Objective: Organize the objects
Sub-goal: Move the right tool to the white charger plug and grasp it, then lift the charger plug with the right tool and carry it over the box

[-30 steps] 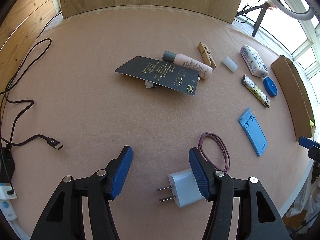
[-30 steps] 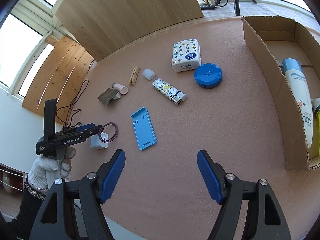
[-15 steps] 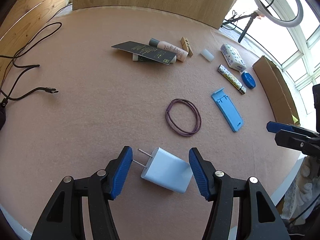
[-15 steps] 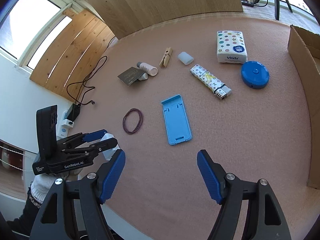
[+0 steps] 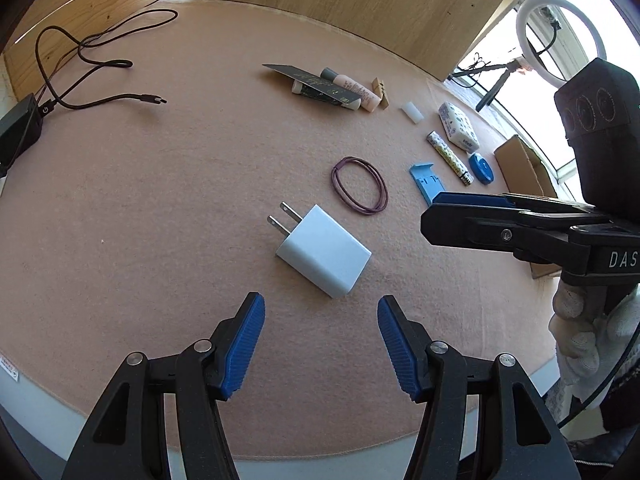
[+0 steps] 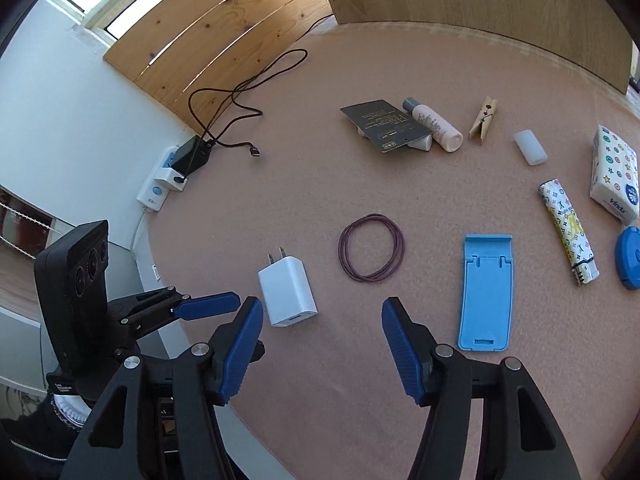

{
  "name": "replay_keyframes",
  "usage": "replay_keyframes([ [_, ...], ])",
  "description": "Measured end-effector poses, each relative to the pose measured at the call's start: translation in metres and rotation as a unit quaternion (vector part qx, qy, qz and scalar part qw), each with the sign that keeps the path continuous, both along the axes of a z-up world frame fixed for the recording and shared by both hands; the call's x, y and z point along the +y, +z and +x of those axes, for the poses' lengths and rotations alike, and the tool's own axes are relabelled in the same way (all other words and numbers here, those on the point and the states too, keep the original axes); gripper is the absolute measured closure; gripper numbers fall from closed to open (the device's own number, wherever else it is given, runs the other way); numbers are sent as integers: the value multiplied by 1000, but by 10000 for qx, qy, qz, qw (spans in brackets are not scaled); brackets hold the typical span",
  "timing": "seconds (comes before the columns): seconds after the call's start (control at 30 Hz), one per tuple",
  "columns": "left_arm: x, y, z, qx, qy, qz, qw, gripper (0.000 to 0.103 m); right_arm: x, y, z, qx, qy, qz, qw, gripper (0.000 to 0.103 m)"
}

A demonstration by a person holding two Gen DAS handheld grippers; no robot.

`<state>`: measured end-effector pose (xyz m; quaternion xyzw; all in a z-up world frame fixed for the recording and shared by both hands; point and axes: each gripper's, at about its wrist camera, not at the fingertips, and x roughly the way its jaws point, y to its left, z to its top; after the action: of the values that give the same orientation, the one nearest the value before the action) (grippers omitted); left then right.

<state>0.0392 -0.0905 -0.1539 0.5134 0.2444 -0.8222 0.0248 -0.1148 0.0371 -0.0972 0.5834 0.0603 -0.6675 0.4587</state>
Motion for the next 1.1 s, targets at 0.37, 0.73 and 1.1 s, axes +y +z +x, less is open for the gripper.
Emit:
replay_keyframes([
  [0.37, -5, -7, -8, 74, 131, 227, 9996, 43, -48, -32, 3, -529, 562, 218, 9968, 62],
  [0.73, -2, -15, -23, 45, 95, 309, 9995, 56, -60, -41, 1, -559, 685, 377, 9954, 68],
  [1.1, 1, -12, -26, 73, 36, 295, 9995, 58, -48, -32, -5, -592, 417, 294, 9969, 70],
])
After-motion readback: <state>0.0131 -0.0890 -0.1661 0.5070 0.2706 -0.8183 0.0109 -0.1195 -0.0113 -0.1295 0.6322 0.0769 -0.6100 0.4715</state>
